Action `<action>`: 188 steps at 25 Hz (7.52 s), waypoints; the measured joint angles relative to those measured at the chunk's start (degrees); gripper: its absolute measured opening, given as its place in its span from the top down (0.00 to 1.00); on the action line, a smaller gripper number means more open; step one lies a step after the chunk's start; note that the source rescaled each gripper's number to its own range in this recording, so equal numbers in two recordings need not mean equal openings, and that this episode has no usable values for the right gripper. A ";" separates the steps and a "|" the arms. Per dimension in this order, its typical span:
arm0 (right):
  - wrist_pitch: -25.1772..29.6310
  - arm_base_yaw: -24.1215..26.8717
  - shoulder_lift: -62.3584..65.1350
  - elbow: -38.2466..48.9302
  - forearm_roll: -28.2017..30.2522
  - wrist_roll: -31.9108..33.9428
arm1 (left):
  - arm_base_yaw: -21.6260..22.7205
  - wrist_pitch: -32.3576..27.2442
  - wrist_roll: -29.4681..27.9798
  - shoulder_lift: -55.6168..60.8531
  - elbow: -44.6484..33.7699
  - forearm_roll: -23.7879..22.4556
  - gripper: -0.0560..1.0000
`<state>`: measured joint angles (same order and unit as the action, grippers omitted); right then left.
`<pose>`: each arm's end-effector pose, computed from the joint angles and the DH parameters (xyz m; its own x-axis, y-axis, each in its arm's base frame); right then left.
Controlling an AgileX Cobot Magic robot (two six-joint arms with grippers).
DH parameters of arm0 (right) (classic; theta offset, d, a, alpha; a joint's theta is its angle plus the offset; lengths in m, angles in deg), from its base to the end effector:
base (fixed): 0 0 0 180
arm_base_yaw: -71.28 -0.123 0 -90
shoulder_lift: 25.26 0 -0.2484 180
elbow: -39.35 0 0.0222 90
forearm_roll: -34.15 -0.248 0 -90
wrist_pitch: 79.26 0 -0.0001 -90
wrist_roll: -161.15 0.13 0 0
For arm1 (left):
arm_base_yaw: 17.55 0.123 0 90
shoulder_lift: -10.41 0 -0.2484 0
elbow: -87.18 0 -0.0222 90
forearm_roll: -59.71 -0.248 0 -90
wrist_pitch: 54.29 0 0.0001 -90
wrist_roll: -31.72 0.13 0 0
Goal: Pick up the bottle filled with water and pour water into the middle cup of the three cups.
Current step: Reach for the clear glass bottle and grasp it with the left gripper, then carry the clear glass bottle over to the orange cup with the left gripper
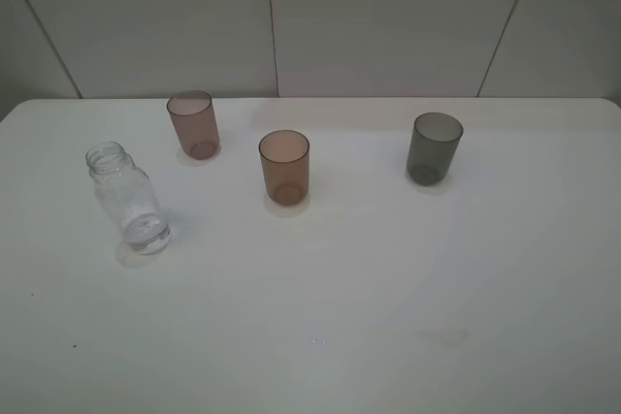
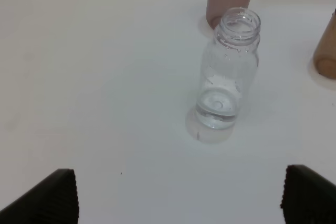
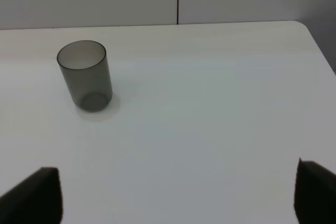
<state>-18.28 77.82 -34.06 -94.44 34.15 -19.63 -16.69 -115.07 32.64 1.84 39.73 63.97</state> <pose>0.0614 -0.0070 0.2643 -0.4369 0.0364 -0.8988 0.1080 0.9941 -0.0122 0.0636 -0.0075 0.2586 -0.4506 -0.0270 -0.8923 0.0338 0.9983 -0.0473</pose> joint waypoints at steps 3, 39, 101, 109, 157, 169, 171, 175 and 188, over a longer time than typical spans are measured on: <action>0.00 0.00 0.00 0.00 0.00 0.00 | 0.00 0.00 0.00 0.00 0.00 0.00 0.02; 0.00 0.00 0.00 0.00 0.00 0.00 | -13.29 12.12 0.00 -6.71 1.87 -0.15 0.02; 0.00 0.00 0.00 0.00 0.00 0.00 | -13.91 129.59 -0.92 -103.98 -28.76 -6.38 0.02; 0.00 0.00 0.00 0.00 0.00 0.00 | -13.91 130.15 -0.92 -104.03 -28.76 -6.69 0.02; 0.00 0.00 0.00 0.00 0.00 0.00 | -13.91 130.32 -0.92 -109.74 -17.71 -10.74 0.02; 0.00 0.00 0.00 0.00 0.00 0.00 | -13.91 130.32 -0.92 -109.94 -15.70 -11.77 0.02; 0.00 0.00 0.00 0.00 0.00 0.00 | -13.91 130.32 -0.92 -109.94 -15.56 -12.17 0.02; 0.00 0.00 0.00 0.00 0.00 0.00 | -13.91 130.32 -0.92 -109.94 -15.56 -12.83 0.02; 0.00 0.00 0.00 0.00 0.00 0.00 | -13.91 130.38 -0.92 -109.94 -15.52 -11.98 0.94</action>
<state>-18.28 77.82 -34.06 -94.44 34.15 -19.63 -30.60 15.31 31.72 -108.10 24.21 51.99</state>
